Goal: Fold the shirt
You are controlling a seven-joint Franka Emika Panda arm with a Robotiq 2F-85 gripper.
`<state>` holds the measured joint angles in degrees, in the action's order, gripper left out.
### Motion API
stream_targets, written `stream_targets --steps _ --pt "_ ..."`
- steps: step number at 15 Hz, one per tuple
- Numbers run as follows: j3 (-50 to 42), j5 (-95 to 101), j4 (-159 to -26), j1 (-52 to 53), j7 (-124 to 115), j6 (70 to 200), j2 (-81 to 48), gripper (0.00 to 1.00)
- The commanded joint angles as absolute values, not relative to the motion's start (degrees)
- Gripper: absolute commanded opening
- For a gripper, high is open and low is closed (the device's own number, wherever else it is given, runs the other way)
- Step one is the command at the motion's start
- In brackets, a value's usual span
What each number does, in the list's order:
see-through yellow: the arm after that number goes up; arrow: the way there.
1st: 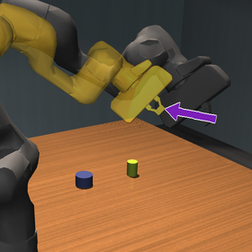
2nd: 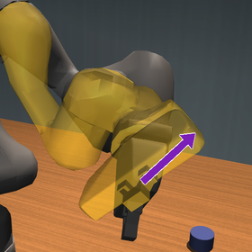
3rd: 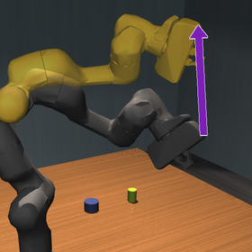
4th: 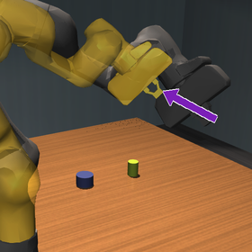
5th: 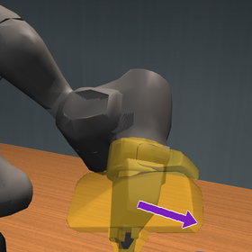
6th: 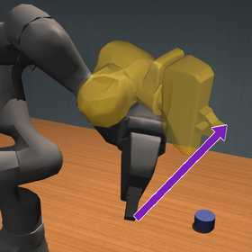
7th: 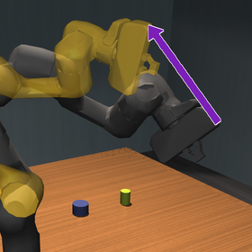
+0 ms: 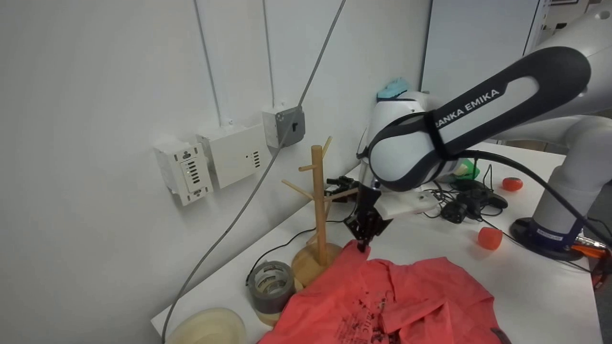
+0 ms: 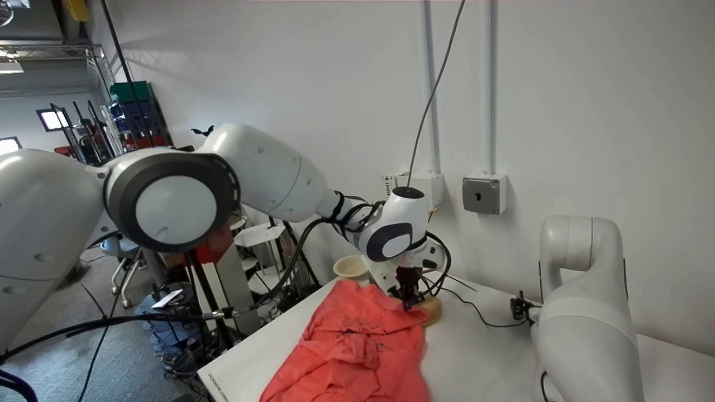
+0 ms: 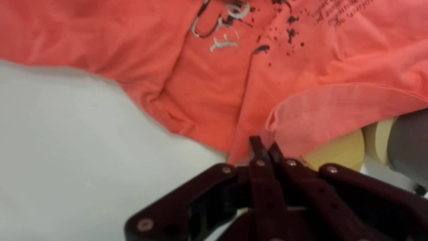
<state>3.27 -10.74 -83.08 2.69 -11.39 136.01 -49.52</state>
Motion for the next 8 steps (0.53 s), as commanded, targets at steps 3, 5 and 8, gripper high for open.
stream_targets --steps 3,5,8 --pt "1.11 -11.04 -100.09 2.81 -13.97 138.49 -38.24 0.01" --pt "-0.52 -10.17 -103.61 3.30 -15.55 139.52 -35.42 0.01" --pt "-3.06 -8.51 -106.69 3.56 -17.66 140.19 -32.64 0.01"
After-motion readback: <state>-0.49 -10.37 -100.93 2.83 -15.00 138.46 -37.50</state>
